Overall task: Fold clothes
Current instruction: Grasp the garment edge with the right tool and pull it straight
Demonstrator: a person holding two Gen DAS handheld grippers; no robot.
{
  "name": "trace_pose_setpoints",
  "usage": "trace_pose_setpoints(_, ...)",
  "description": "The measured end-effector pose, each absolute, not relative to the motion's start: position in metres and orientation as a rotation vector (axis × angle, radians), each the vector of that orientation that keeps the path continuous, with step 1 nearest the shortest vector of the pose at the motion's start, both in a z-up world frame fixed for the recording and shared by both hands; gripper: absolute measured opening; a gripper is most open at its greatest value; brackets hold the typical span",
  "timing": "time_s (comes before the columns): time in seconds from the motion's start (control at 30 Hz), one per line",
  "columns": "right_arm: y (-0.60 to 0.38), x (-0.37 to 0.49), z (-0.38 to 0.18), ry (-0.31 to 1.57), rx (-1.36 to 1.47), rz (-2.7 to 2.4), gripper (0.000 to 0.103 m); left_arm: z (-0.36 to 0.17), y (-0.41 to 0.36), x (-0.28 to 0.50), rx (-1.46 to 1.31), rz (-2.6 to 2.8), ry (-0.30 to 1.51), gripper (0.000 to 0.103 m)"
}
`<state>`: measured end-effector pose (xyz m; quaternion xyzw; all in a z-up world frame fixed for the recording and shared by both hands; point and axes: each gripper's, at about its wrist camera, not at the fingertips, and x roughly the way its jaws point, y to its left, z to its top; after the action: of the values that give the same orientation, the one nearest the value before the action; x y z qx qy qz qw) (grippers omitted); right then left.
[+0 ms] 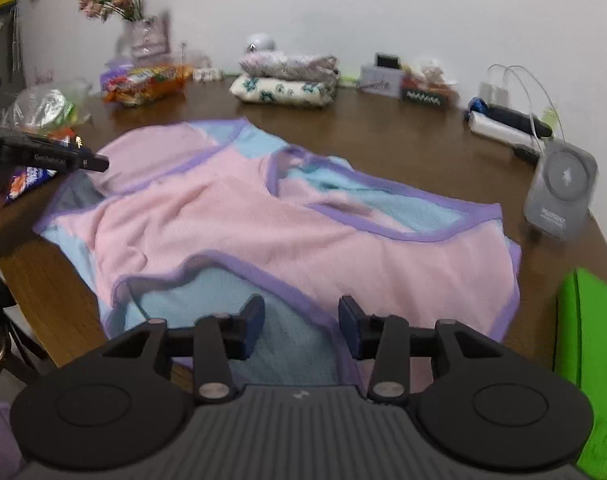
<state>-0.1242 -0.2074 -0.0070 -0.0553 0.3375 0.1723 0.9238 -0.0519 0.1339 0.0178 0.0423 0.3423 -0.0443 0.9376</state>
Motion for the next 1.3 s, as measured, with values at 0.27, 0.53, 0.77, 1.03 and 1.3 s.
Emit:
trace_pose_setpoints(0.27,-0.190,-0.122,0.030,0.664,-0.163,0.329,0.042,0.015,0.111,-0.095,0.008,-0.236,0.675,0.040)
trace_pose_setpoints(0.53,-0.057,-0.019,0.058,0.665,-0.158,0.730,0.044,0.026,0.185,-0.089,-0.125,0.037,0.617,0.039)
trace_pose_setpoints(0.77,0.047,0.084,0.037,0.843,-0.069,0.778,0.044,0.013,0.187,-0.075,-0.116,0.025,0.662,0.016)
trace_pose_setpoints(1.03,0.088,0.095,0.005,0.893,-0.085,0.761,0.014,0.010,0.175,-0.078,-0.073,0.019,0.628,0.000)
trace_pose_setpoints(1.3,0.035,0.075,0.023,0.771,0.098,0.800,0.002,0.017,0.169,-0.102,-0.070,0.145,0.539,0.000)
